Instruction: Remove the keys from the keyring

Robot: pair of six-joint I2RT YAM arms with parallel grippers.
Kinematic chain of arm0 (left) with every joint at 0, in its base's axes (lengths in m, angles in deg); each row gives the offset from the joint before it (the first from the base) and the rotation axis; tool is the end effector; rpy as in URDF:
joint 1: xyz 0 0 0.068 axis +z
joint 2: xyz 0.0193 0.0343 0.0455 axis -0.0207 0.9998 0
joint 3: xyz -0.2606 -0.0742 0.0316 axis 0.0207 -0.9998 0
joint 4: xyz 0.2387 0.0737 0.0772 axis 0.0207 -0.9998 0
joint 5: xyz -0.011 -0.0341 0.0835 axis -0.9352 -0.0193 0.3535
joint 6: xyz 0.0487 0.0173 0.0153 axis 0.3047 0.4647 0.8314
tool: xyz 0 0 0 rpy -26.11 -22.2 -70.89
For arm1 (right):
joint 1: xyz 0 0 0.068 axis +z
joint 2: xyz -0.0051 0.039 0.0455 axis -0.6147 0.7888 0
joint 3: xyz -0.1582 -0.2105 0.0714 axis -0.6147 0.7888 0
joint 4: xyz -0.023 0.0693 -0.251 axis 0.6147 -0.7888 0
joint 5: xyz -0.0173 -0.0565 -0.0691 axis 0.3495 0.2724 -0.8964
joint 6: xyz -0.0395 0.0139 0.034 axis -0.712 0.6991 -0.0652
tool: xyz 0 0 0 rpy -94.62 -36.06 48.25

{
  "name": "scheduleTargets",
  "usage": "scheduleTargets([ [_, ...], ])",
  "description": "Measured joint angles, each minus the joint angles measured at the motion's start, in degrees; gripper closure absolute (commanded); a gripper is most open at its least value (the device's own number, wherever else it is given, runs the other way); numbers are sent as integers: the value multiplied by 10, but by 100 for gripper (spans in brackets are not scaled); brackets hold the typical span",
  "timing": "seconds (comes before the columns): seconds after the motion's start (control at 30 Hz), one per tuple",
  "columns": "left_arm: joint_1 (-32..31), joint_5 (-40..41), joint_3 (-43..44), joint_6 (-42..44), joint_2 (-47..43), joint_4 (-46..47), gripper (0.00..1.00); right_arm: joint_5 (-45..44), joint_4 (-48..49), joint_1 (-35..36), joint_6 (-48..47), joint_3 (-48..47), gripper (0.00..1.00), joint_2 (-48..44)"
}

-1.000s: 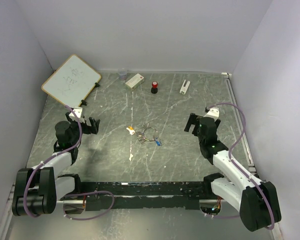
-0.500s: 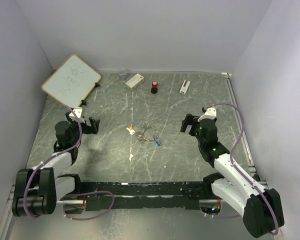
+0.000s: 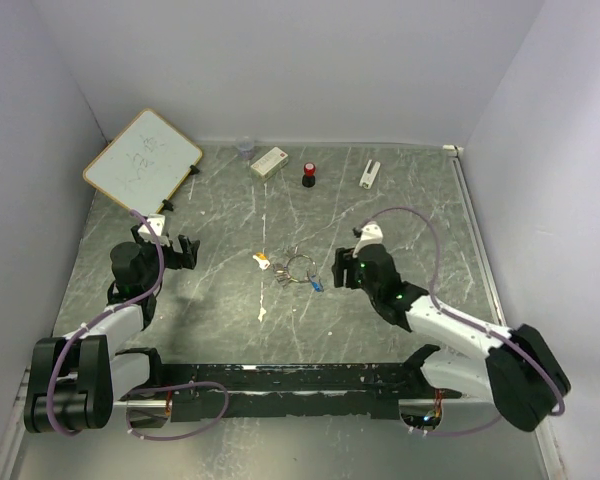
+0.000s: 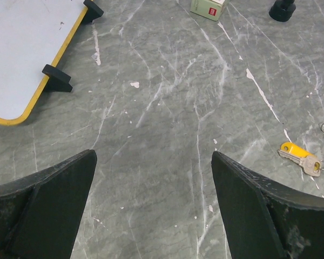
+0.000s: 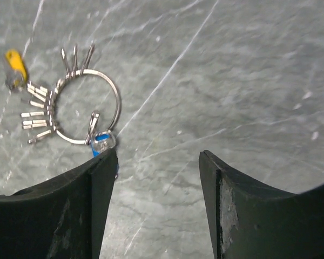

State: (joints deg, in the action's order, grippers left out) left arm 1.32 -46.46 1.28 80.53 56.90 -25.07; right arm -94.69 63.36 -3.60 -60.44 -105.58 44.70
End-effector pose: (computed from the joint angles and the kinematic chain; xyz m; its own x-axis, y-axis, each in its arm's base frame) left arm 0.2085 -0.0026 0.1744 -0.2062 -0.0392 -0.9777 0.2740 0.9569 -0.0961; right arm 0.1824 0.1147 0.1888 -0.5113 0.0438 -0.8583 -0.2281 0.9560 0.1846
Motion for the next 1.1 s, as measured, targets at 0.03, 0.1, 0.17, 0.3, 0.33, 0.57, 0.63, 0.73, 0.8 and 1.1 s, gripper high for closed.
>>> scheduleTargets([
  [0.03, 0, 0, 0, 0, 0, 0, 1, -5, 0, 17, 0, -3, 37, 19],
  [0.1, 0, 1, 0, 0, 0, -1, 1, -15, 2, 41, 0, -8, 38, 46],
  [0.17, 0, 1, 0, 0, 0, -2, 1, -26, 7, 63, 0, -14, 41, 72],
  [0.3, 0, 1, 0, 0, 1, -6, 1, -42, 21, 95, 0, -27, 56, 120],
  [0.33, 0, 1, 0, 0, 1, -7, 1, -44, 24, 98, 1, -30, 56, 128],
  [0.57, 0, 1, 0, 0, 2, -9, 1, -47, 48, 112, 9, -51, 53, 186],
  [0.63, 0, 1, 0, 0, 2, -10, 1, -46, 52, 116, 12, -51, 50, 193],
  [0.73, 0, 1, 1, 0, 2, -10, 1, -46, 58, 121, 14, -51, 49, 207],
  [0.8, 0, 1, 1, 0, 2, -10, 1, -46, 60, 123, 15, -51, 49, 214],
  [1.1, 0, 1, 1, 0, 4, -10, 1, -47, 68, 132, 20, -54, 50, 235],
])
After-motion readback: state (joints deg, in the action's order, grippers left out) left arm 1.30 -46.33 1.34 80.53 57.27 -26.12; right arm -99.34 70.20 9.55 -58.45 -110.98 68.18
